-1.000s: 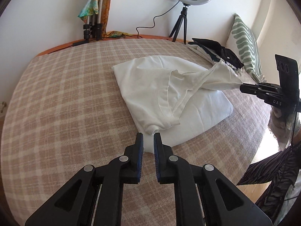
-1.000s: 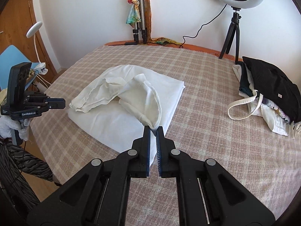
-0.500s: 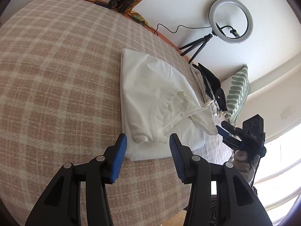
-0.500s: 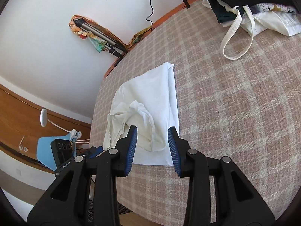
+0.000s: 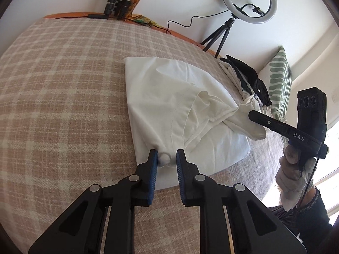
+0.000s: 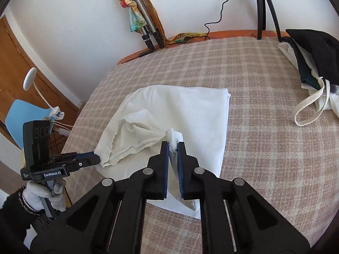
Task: Fold small clothes
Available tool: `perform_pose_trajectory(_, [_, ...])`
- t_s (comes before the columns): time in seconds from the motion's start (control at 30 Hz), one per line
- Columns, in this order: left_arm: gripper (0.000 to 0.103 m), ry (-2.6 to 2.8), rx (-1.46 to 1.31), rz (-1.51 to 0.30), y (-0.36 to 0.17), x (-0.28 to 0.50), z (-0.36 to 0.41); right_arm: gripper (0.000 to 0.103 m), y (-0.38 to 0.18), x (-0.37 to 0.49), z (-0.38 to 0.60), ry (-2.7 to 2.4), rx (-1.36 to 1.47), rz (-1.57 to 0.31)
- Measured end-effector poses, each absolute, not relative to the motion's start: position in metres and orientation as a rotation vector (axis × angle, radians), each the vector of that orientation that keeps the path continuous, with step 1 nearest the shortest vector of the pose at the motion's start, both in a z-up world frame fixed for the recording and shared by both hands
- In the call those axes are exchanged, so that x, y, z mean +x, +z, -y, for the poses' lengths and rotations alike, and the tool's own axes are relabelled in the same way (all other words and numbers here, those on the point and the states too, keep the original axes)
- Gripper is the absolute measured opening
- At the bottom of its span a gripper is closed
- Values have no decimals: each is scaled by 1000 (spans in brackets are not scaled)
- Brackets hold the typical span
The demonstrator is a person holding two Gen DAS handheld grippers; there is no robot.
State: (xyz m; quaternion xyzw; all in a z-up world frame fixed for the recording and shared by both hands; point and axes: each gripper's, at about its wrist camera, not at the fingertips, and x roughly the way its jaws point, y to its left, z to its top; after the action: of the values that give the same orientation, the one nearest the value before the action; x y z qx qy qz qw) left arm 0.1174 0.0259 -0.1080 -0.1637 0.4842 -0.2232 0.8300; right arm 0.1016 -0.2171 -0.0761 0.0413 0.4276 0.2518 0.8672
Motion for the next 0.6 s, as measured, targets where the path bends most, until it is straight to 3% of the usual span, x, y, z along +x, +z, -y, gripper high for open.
perform_pose_trajectory(0.17, [9,-479,-351,-1010,-103,111,-39,9,-70,37,183,520,-368,-768])
perform_pose_trajectory(0.23, [9,-478,-365,-1000,-102,108,-47,9,-76,20,184,528,-426,-767])
perform_pose_trajectory(0.33, [9,-483,-410,-992,-102,105,-57,12,-76,17,207,527,-326,-813])
perform_pose_trajectory(0.4, [9,-494,-458,-997,-104,105,-63,43,-71,25,236,523,-170,-826])
perform_pose_trajectory(0.43, [9,-487,-487,-1003,-105,106,-66,49,-69,30,251,512,-76,-825])
perform_pose_trajectory(0.53, [16,-483,-569,-1031,-112,111,-69,51,-74,50,285,486,179,-900])
perform_pose_trajectory(0.6, [29,-471,-574,-1064,-116,114,-64,51,-83,60,295,485,280,-937])
